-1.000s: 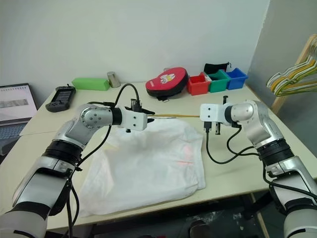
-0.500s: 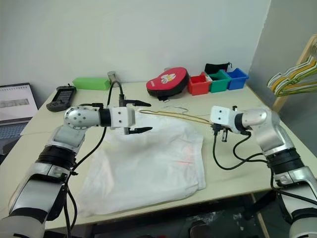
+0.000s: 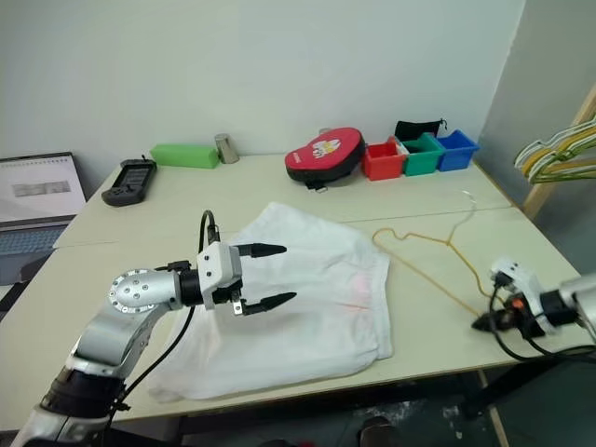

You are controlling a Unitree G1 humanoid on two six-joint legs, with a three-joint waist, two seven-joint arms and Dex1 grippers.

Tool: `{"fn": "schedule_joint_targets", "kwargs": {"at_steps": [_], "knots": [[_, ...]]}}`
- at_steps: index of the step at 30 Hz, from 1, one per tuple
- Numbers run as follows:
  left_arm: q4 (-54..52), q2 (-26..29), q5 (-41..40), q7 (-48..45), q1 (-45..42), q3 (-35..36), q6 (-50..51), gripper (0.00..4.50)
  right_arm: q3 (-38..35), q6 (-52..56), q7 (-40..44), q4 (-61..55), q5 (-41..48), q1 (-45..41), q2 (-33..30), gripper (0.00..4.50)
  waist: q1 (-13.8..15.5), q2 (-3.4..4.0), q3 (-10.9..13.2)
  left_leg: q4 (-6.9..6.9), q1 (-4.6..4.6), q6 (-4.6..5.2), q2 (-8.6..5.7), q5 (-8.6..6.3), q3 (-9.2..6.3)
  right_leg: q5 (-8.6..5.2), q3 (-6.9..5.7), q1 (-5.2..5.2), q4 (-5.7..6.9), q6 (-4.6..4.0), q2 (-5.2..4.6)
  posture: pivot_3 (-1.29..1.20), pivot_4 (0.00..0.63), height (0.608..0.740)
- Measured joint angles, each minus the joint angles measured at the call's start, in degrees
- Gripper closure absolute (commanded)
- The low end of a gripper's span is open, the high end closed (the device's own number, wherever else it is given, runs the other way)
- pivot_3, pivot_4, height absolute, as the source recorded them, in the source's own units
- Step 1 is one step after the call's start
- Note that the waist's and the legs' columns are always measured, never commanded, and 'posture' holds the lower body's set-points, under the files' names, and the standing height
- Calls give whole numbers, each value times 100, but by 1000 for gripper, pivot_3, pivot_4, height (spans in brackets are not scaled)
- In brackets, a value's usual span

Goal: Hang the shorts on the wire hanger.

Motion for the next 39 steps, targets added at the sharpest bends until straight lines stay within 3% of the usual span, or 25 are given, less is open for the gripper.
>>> {"fn": "schedule_joint_targets", "kwargs": {"at_steps": [4,8,14,18,26,39], "knots": [[-402,-18,-61,218,279,78,362,33,-225,940,186,-272,807,714,-497,4500,19,-29,19,-2,93,-9,4,-5,13,-39,13,80,-22,-69,1,-96,34,740],[-502,-18,-62,291,410,88,478,33,-474,1522,152,-782,1508,1338,-576,4500,19,-36,23,-2,89,-30,4,-17,18,-39,15,79,-29,-68,2,-91,38,740],[-594,-6,-51,314,485,129,507,33,-880,2040,-413,-1137,2055,1699,-154,4500,59,-49,30,-8,60,-1,4,-3,20,-33,17,68,-51,-59,6,-84,46,740],[-620,0,-44,341,536,130,561,33,-1077,2064,-757,-967,2220,1795,60,4500,143,-47,30,-18,48,7,12,-27,20,-9,16,68,-89,-18,15,-90,54,740],[-620,102,-50,279,538,170,577,33,-1383,1898,-905,-385,2283,2099,-59,4500,307,-49,41,-20,41,14,17,-43,28,-27,18,64,-112,-45,17,-99,57,740],[-612,135,-50,172,522,174,570,33,-1543,2007,-1116,-1013,2923,2469,24,4500,316,-59,89,-20,43,13,23,-43,40,-31,25,63,-115,-51,17,-96,67,740]]}}
